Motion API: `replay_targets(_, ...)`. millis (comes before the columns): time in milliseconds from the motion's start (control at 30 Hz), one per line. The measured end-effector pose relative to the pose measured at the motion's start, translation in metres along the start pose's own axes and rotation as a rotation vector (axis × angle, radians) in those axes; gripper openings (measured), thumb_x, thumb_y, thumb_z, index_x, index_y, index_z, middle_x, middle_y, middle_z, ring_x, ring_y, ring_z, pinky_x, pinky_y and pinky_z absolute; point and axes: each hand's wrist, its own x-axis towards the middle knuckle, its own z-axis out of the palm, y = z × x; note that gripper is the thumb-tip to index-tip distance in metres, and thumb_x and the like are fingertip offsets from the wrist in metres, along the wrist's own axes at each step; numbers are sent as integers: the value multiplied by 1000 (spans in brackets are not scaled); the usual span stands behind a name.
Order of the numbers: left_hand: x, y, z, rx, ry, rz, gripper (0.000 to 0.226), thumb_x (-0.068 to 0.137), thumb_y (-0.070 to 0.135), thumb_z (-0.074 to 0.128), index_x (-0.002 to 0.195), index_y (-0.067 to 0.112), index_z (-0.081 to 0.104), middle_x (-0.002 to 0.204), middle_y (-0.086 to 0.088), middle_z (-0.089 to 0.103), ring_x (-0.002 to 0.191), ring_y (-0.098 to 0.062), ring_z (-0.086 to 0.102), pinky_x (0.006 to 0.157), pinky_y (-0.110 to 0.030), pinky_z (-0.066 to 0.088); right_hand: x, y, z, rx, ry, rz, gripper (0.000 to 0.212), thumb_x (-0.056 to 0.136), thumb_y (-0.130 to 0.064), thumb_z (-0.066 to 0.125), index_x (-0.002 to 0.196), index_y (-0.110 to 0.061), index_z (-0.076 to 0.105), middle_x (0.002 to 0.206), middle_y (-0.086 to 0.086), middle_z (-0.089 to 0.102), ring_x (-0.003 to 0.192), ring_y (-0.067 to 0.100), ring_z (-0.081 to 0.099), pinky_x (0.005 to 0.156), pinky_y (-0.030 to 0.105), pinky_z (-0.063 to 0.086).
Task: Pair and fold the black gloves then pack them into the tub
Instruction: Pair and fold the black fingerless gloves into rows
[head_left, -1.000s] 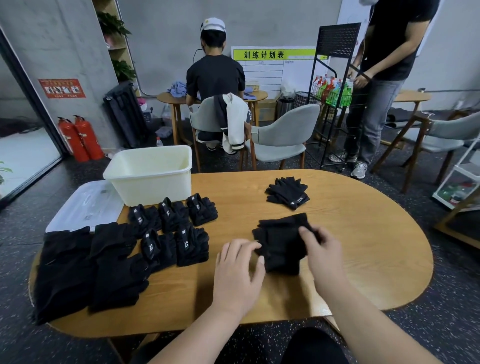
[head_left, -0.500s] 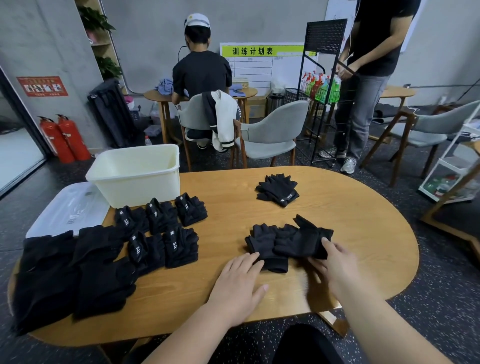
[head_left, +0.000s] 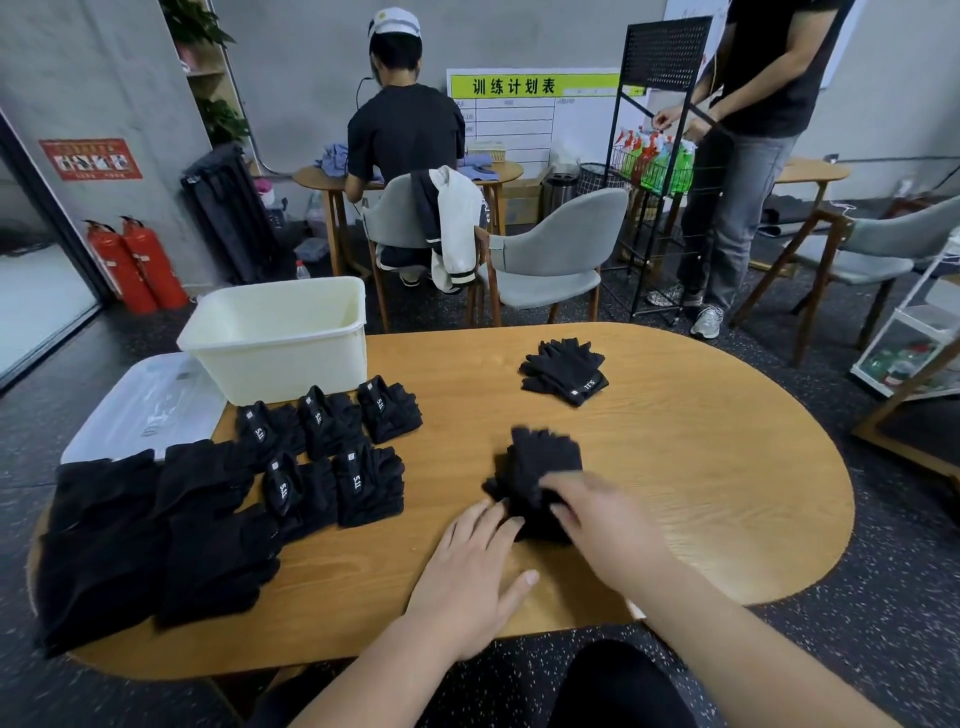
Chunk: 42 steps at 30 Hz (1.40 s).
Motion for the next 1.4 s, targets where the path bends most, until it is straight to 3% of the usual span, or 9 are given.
replay_targets(133,-1,0,-2,-2,1,5,72,107,69,18,165,27,21,176,10,-4,160,-12,-16,133,-40,2,-14,12,42,-52,-48,-19,44,106,-25,56,150,-31,54,154,-10,56,149,12,43,117,32,43)
replay_targets(400,-3,-1,1,21,63,9,71,107,69,19,164,29,30,171,11,13,160,-12,-8,132,-42,12,-11,0,33,107,220,84,37,105,-19,61,142,-20,65,137,-2,69,124,14,66,98,24,52)
replay_targets(600,-4,1,-4,2,61,3,71,107,67,23,163,24,33,170,11,19,158,-9,-1,131,-35,9,-20,6,55,-50,51,-19,55,83,-6,84,134,-23,71,133,-5,72,130,16,64,98,28,55)
replay_targets(767,-6,3,-4,-100,61,-27,79,107,64,31,167,33,-10,167,11,16,155,-10,9,130,-34,13,-15,-1,47,-141,7,-45,41,100,-31,55,138,-20,68,140,-4,68,136,17,58,112,33,48)
replay_targets(867,-4,2,-1,-25,83,30,72,108,64,26,168,36,1,166,12,18,155,-11,8,130,-38,15,-6,-12,32,-141,18,-32,53,105,-43,31,126,-19,74,124,-3,73,119,18,63,103,35,54)
replay_targets(967,-3,1,0,23,67,32,68,107,66,21,165,30,25,170,7,19,158,-16,6,131,-38,10,14,-15,26,-122,-51,-11,54,110,-42,26,148,-20,57,148,-3,57,140,18,47,117,34,41)
replay_targets(1067,-3,0,2,18,57,32,68,107,67,19,164,31,28,170,7,18,158,-17,4,131,-39,8,36,-11,31,-110,-255,46,56,112,-49,22,163,-28,31,171,-8,26,158,20,21,125,39,29)
replay_targets(1267,-1,-1,-1,6,69,38,65,107,65,21,164,34,27,168,8,20,158,-17,6,130,-37,8,68,-19,30,-186,-239,88,51,113,-41,26,162,-28,28,169,-3,27,153,26,25,119,43,35)
replay_targets(1400,-3,-3,-2,-104,95,10,62,108,59,28,162,29,31,167,14,25,157,-6,8,130,-29,5,69,-12,51,-137,-339,94,57,113,-45,21,168,-33,11,176,-9,1,162,21,-2,130,43,8)
